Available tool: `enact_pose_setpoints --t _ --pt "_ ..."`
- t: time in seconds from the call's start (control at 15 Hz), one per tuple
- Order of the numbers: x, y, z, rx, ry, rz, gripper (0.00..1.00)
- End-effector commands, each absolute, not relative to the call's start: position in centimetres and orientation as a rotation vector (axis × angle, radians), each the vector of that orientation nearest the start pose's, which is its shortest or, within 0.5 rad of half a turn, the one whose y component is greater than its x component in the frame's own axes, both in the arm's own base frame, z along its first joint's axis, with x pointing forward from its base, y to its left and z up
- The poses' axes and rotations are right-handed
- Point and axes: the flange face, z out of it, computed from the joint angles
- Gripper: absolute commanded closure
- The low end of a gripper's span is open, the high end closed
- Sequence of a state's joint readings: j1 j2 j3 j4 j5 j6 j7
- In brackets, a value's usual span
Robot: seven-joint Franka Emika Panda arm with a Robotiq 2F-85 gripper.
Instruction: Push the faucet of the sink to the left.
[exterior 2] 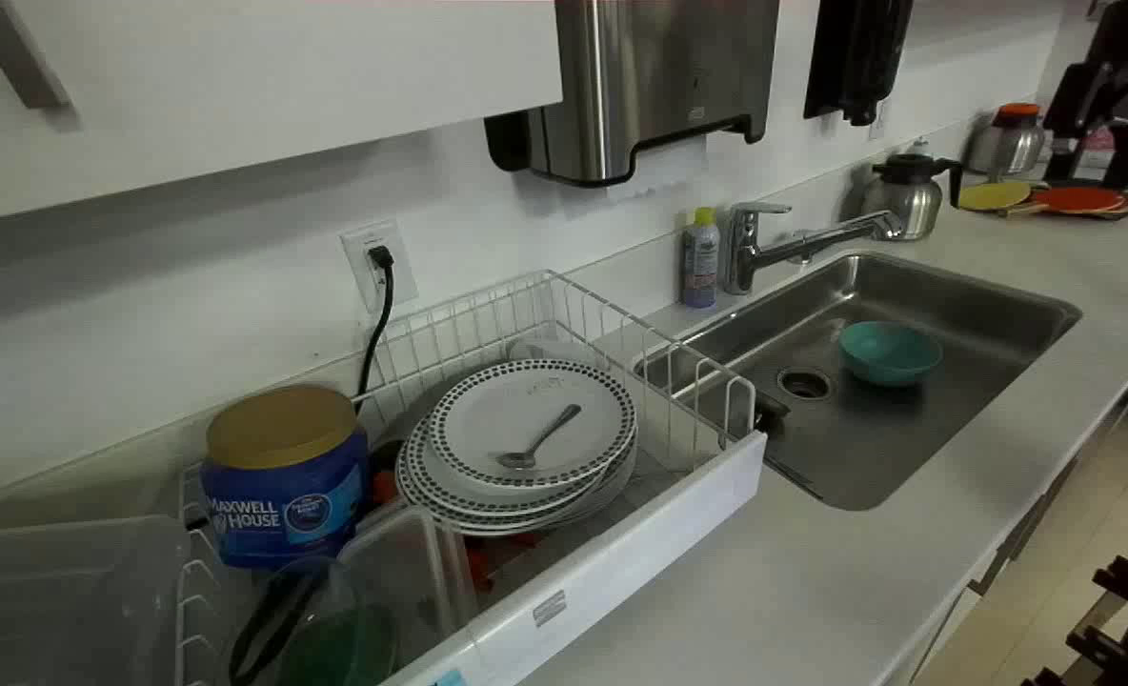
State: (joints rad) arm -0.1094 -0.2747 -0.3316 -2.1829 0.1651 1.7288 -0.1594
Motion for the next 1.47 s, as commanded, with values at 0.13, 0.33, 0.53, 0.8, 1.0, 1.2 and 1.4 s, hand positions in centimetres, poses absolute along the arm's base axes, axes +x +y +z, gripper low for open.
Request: enact_pose_setpoints --t 0.13,0.33,0.53,0.8,1.0,1.2,1.4 --pt "41.3 -18.8 48.5 -2.810 0.429 0.166 0.00" --pt "41.3 -18.8 48.5 -2.810 0.429 0.166 0.00" --pt "41.3 -18.8 48.5 -2.810 0.429 0.166 0.00" --pt "41.3 -18.8 48.5 -2.810 0.429 0.166 0.00" --pt "44.3 -19.6 49.0 -2.869 0.344 0.051 0.00" --pt "48.5 -20.7 49.5 -2.941 0.205 -0.116 0.00" --pt "52.5 -22.4 49.5 -3.011 -0.063 -0.127 0.00"
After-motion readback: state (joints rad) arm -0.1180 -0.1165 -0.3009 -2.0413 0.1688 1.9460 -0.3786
